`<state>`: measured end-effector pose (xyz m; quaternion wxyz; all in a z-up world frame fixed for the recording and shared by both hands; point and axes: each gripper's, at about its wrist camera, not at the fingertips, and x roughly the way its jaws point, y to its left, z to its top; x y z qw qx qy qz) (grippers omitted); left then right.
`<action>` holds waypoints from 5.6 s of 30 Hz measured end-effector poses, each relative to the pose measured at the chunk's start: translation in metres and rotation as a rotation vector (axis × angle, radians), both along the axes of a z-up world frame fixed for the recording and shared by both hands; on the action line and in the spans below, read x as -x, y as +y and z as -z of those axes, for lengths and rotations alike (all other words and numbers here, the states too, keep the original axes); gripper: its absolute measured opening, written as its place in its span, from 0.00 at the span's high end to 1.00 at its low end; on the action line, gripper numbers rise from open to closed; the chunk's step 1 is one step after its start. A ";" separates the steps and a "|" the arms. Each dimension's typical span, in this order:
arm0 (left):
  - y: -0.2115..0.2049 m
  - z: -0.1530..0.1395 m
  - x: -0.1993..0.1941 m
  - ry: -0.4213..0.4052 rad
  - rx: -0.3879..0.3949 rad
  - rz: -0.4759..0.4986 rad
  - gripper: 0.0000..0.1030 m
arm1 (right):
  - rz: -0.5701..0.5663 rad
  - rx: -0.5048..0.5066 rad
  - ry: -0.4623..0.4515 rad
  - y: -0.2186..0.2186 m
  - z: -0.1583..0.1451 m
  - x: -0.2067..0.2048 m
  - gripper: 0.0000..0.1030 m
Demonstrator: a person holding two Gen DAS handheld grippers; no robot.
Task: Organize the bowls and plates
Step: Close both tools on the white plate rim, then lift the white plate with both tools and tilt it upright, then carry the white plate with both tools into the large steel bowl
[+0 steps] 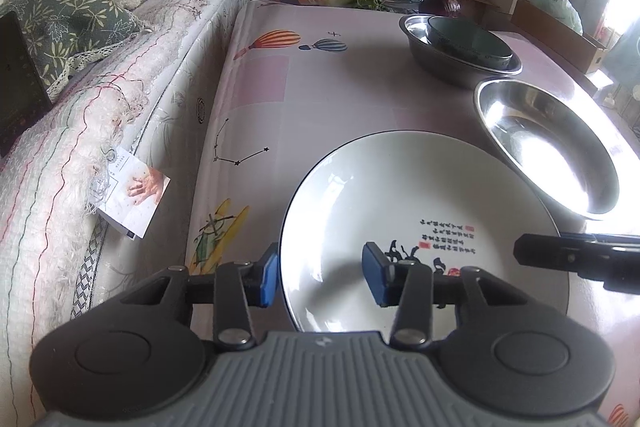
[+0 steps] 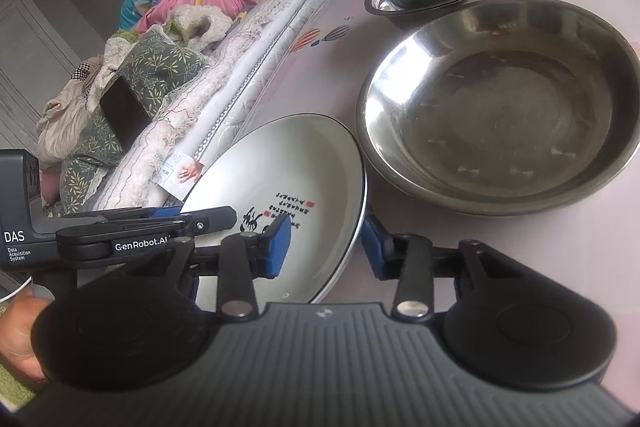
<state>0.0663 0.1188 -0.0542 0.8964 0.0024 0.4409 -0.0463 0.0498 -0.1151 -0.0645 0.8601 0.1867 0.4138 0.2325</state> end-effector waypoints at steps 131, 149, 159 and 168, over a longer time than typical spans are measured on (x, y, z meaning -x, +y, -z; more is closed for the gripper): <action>0.025 -0.043 0.046 -0.076 0.168 -0.111 0.69 | -0.041 0.133 -0.139 0.016 -0.045 0.022 0.76; -0.011 -0.061 0.020 -0.119 0.201 -0.024 0.69 | 0.075 0.116 -0.171 -0.027 -0.065 0.018 0.75; -0.054 -0.058 -0.009 -0.106 0.217 0.066 0.69 | 0.183 0.110 -0.155 -0.073 -0.061 0.017 0.75; -0.089 -0.048 -0.034 -0.074 0.223 0.125 0.69 | 0.260 0.109 -0.133 -0.109 -0.054 0.013 0.75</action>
